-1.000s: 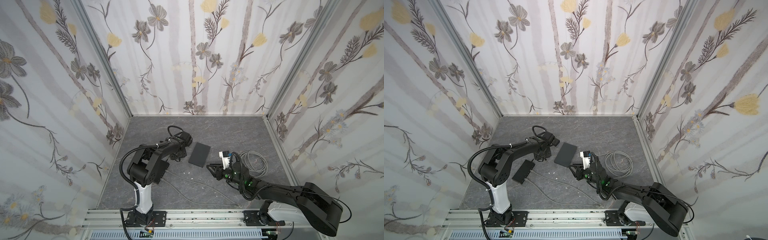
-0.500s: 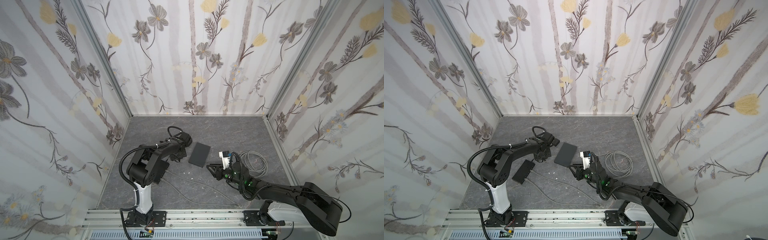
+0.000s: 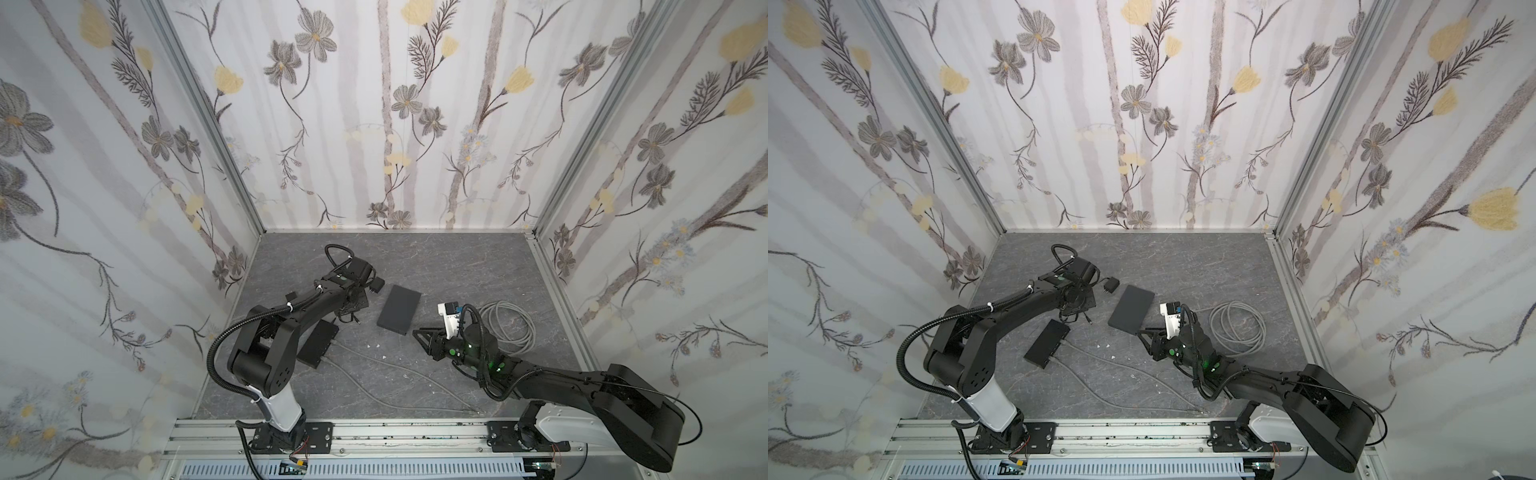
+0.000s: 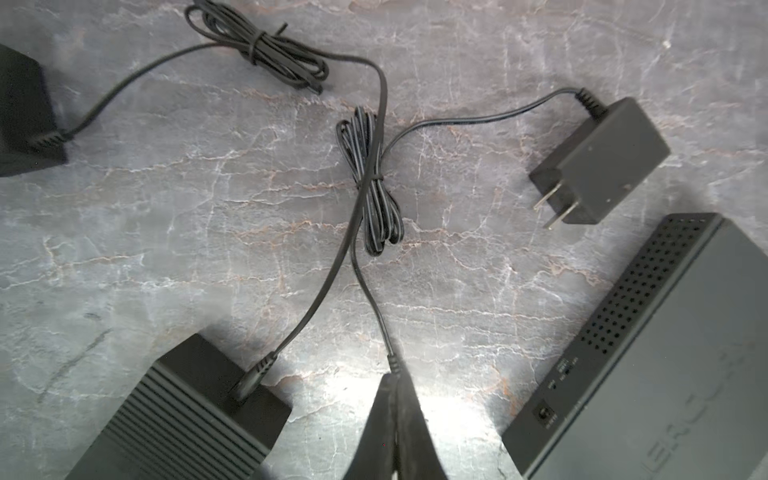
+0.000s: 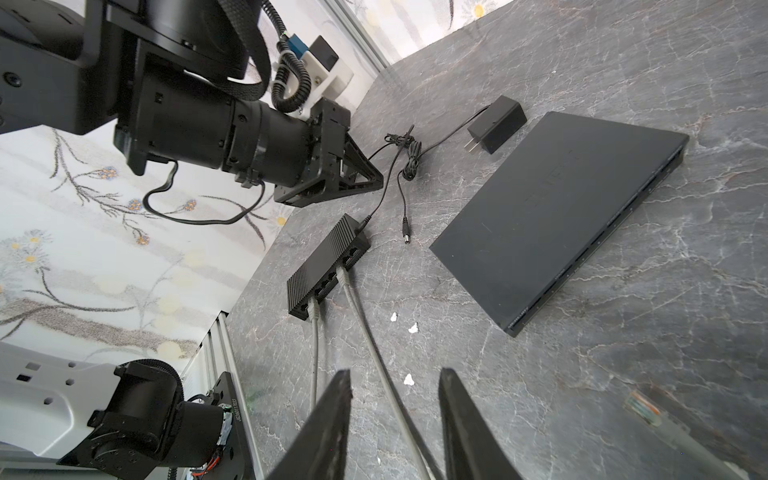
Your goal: Insert the plug into the switch port
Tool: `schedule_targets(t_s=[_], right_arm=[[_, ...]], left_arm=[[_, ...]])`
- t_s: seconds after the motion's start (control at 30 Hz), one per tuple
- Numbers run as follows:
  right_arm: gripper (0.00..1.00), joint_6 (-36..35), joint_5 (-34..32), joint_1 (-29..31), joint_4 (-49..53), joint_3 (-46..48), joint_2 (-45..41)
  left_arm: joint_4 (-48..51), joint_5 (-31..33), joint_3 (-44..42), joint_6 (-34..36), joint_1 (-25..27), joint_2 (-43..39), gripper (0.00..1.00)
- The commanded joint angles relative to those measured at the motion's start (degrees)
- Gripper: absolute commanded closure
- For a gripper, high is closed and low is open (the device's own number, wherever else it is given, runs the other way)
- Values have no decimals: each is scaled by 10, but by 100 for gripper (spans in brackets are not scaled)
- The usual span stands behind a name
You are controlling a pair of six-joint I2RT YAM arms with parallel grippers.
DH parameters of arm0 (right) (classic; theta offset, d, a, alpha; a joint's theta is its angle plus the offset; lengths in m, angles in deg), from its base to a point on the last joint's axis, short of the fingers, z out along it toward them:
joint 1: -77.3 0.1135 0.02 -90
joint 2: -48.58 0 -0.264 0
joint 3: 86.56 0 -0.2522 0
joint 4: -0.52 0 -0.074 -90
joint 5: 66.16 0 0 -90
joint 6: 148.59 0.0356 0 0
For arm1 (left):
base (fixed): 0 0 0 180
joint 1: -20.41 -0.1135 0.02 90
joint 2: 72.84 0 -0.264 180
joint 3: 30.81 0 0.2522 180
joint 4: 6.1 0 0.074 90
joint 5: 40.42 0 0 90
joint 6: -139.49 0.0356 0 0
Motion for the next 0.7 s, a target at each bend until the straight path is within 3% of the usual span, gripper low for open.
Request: schedule_targets(t_s=[0.0,0.07,0.17,0.2,0.33,0.57,0.67], right_arm=[[63,6,-6,0,-13,-5,3],[63,6,-6,0,-12,-8,7],[63,4,-6,0,-8,-12,10],[63,4,-7,0,-6,-13,10],[63,5,-9,0,-8,-8,5],[63,8,-10,5,-14,-2,1],[63,8,-14,5,-15,5,-8]], left_arm=[[-13,-6,-17,6,-2,-18,92],[-25,-35,-32,5,-4,-19,61],[-46,-70,-54,-15,-8,-15,31],[-50,-76,-59,-22,-8,-13,26],[-44,-87,-54,-57,-9,13,26],[54,-48,-6,-165,-8,56,31],[89,-43,22,-177,-8,69,33]])
